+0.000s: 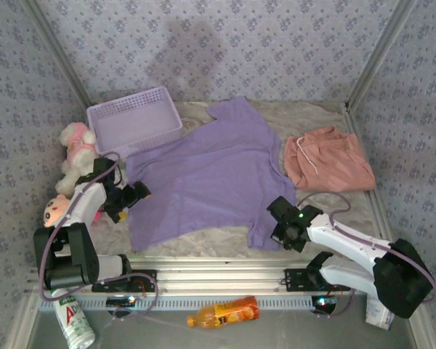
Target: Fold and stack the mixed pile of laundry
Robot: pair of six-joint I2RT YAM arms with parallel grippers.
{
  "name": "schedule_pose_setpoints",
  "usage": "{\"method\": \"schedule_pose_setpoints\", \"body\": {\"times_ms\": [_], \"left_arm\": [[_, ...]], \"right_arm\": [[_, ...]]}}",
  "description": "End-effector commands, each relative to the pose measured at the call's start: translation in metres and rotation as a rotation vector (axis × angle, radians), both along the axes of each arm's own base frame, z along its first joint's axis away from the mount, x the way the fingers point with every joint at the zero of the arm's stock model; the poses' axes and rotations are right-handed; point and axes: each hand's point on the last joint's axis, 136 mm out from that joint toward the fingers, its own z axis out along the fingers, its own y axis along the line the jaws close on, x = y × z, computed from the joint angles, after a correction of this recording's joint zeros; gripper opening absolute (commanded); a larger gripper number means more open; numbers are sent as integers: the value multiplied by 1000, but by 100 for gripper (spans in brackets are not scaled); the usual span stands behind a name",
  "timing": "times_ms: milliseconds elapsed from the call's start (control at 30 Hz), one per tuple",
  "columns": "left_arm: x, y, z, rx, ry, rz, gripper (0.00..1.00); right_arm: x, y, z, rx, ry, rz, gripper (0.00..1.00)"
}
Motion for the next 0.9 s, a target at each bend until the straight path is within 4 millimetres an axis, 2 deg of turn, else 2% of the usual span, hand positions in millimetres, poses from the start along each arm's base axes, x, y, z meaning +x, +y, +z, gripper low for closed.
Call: {"method": "schedule_pose_setpoints", "body": {"times_ms": [0, 100, 167, 333, 400, 500, 600, 700, 867], "left_arm": [[-23, -3, -3, -49, 98, 24, 99], [-33, 3, 4, -9, 123, 44, 99], [-37, 8, 10, 19, 135, 78, 98], [-61, 12, 1, 40, 209, 198, 95], [-74, 6, -9, 7, 248, 257, 93], [-92, -6, -19, -20, 264, 303, 88], [-104, -18, -22, -8, 260, 276, 82], [-110, -36, -22, -10, 234, 225, 71], [-109, -65, -17, 42, 159, 67, 60]], "right_arm": [[-1, -16, 6, -69, 2, 1, 0], [13, -23, 41, -107, -33, 37, 0], [19, -29, 57, -112, -32, 50, 0], [31, -58, 84, -74, -53, -13, 0], [35, -67, 86, -31, -62, -41, 0], [38, -63, 80, 48, -48, -37, 0], [44, -58, 75, 71, -47, -27, 0], [49, -52, 73, 102, -58, -20, 0], [51, -45, 65, 133, -22, 16, 0]]}}
